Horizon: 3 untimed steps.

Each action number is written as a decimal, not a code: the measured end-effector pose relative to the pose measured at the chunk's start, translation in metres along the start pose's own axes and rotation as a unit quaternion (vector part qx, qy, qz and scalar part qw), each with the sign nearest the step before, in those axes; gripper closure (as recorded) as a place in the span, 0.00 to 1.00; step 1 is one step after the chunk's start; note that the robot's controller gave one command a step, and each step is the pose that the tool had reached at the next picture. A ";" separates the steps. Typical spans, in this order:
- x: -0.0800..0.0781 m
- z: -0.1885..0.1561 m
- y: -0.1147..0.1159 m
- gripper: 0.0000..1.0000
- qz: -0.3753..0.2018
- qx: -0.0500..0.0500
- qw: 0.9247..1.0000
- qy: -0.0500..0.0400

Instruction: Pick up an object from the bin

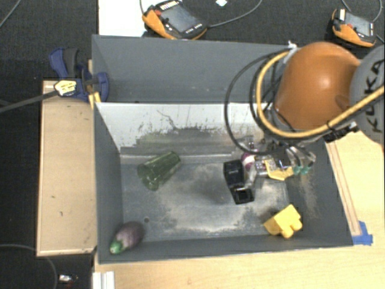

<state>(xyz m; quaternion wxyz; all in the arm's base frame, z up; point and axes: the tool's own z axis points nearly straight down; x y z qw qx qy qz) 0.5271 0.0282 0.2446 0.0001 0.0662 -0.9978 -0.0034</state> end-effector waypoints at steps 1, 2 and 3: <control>-0.003 0.000 -0.003 1.00 -0.009 0.002 1.000 -0.011; -0.005 0.021 0.001 1.00 -0.032 0.000 0.999 0.004; 0.006 0.005 -0.014 1.00 -0.126 0.001 0.992 -0.001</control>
Offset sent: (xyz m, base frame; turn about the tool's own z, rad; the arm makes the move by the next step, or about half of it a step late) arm 0.0319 0.0274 0.1219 -0.0974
